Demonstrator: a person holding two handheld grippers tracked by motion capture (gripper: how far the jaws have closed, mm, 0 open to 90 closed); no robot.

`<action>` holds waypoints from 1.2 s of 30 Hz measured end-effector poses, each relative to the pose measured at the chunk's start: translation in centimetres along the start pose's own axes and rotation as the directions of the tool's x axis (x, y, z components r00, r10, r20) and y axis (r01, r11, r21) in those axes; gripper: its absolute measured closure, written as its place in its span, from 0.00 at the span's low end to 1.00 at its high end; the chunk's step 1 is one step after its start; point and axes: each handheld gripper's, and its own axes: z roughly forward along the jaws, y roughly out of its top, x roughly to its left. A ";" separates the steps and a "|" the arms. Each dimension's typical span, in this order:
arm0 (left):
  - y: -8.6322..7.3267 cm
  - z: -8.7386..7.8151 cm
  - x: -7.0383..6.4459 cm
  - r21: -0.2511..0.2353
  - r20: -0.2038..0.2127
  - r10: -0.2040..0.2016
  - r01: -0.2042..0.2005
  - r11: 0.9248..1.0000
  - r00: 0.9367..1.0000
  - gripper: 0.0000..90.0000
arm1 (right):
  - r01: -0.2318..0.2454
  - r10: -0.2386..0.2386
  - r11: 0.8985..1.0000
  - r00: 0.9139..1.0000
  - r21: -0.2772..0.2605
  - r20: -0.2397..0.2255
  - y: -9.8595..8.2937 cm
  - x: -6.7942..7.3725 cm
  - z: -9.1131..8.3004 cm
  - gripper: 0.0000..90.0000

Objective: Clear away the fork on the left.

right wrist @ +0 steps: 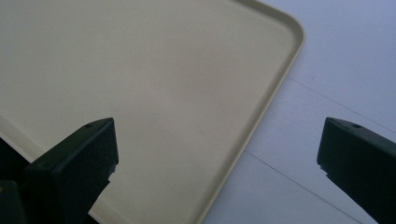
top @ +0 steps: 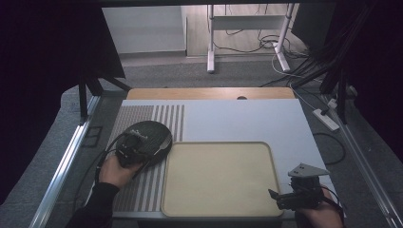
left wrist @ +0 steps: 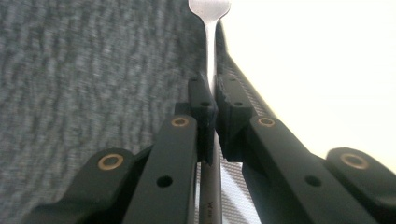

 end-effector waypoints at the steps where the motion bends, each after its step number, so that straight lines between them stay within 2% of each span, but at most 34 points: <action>1: 0.0 0.1 -0.3 0.007 -0.002 0.003 -0.003 1.000 1.000 0.94 | -0.001 0.001 1.000 1.000 0.000 -0.001 0.0 0.0 0.0 0.00; 6: 0.0 0.4 -1.4 0.019 -0.002 0.005 -0.005 1.000 1.000 0.94 | 0.001 -0.001 1.000 1.000 0.001 -0.001 0.0 0.0 0.0 0.00; 9: 0.1 0.5 -2.2 0.003 0.017 -0.002 0.002 1.000 1.000 0.94 | 0.001 -0.001 1.000 1.000 0.002 -0.001 0.0 0.0 0.0 0.00; 18: 1.4 2.0 -5.4 0.012 0.064 0.013 -0.014 1.000 0.998 0.94 | 0.003 -0.003 1.000 1.000 0.004 0.001 0.0 0.0 0.1 0.00; 28: 3.1 4.3 -8.8 0.032 0.090 0.064 -0.067 0.997 0.994 0.94 | 0.010 -0.010 1.000 1.000 0.009 0.001 0.1 0.1 0.1 0.00; 31: 3.2 5.3 -9.5 0.051 0.082 0.076 -0.080 0.995 0.994 0.94 | 0.013 -0.013 1.000 1.000 0.008 0.001 0.0 0.1 0.1 0.00; 36: 3.2 6.4 -9.8 0.074 0.070 0.075 -0.081 0.994 0.995 0.94 | 0.020 -0.020 1.000 1.000 0.011 -0.001 0.1 0.1 0.1 0.00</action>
